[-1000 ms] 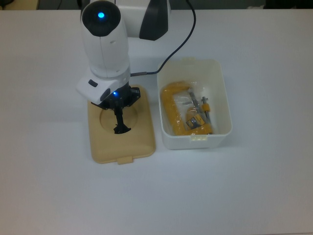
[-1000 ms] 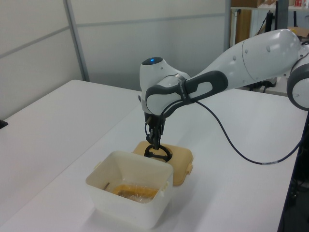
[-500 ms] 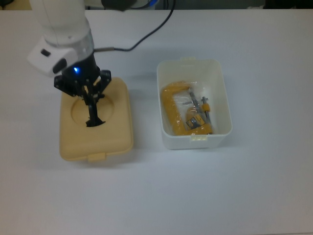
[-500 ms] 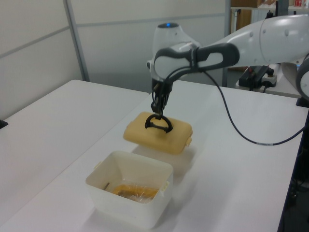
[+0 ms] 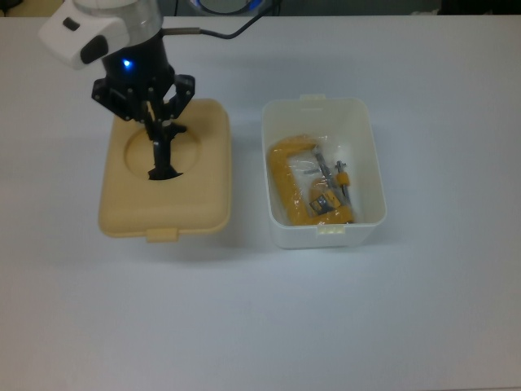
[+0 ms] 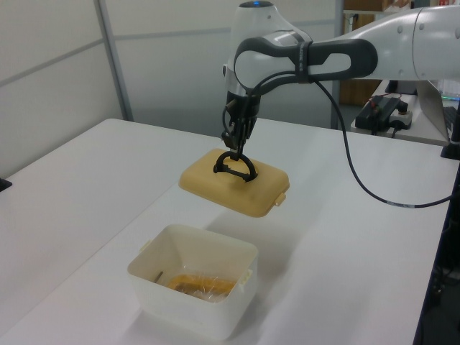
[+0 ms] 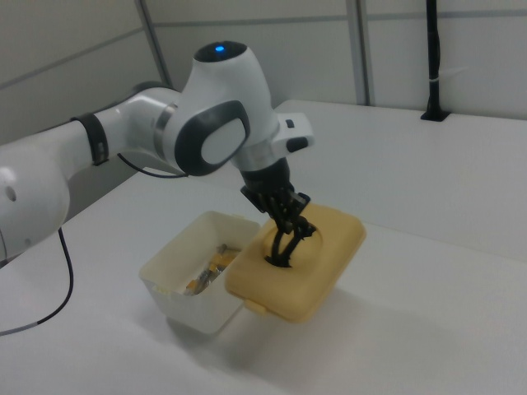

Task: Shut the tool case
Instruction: 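Lift the beige lid and carry it over the white box, then lower the lid onto the box rim and press it down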

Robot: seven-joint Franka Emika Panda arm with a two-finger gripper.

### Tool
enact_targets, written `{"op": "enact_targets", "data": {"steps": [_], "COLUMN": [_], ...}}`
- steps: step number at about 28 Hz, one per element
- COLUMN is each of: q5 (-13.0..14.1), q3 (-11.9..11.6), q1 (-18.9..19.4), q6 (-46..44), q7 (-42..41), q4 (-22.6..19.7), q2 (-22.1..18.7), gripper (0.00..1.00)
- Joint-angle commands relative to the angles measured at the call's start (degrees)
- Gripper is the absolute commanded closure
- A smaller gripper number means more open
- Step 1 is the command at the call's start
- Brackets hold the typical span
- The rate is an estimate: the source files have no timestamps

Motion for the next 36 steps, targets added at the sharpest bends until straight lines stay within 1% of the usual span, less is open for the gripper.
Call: {"op": "enact_targets", "data": {"steps": [1,4,6,7,8,11,12,14,16,18,21,22,25,27,28,32,36], "q5": [0.4,0.3,0.3,0.3,0.2,0.1,-0.1,-0.2,-0.3,-0.6,-1.8,-2.8,-4.1,-5.1,-6.5,-9.3,-9.6], "q3": [-0.1,-0.1,-0.1,-0.1,-0.1,0.0,0.2,0.5,0.9,1.9,3.0,3.9,4.8,4.8,4.8,4.8,4.8], "q1": [4.2,6.6,8.0,9.6,10.3,11.7,12.8,13.5,14.1,14.6,15.1,15.4,15.7,15.8,16.4,16.8,16.9], "q6": [-4.5,-7.6,-8.3,-8.5,-8.4,-8.5,-8.5,-8.5,-8.4,-8.3,-8.2,-8.0,-7.9,-7.8,-7.7,-6.1,-5.3], "q7": [10.0,12.0,12.2,13.5,14.6,17.8,18.9,19.2,20.0,21.8,22.9,23.8,24.7,24.8,24.7,24.4,24.4], "q4": [1.1,1.2,1.2,1.2,1.2,1.6,1.8,1.8,1.8,1.9,1.9,1.9,1.9,1.9,1.9,2.1,3.1], "q2": [-0.8,-1.2,-1.4,-1.4,-1.5,-1.4,-1.4,-1.4,-1.3,-1.2,-1.1,-1.0,-0.5,-0.4,0.1,0.6,2.0], "gripper": [1.0,1.0,1.0,1.0,1.0,1.0,1.0,1.0,1.0,1.0,1.0,1.0,1.0,1.0,1.0,1.0,1.0]}}
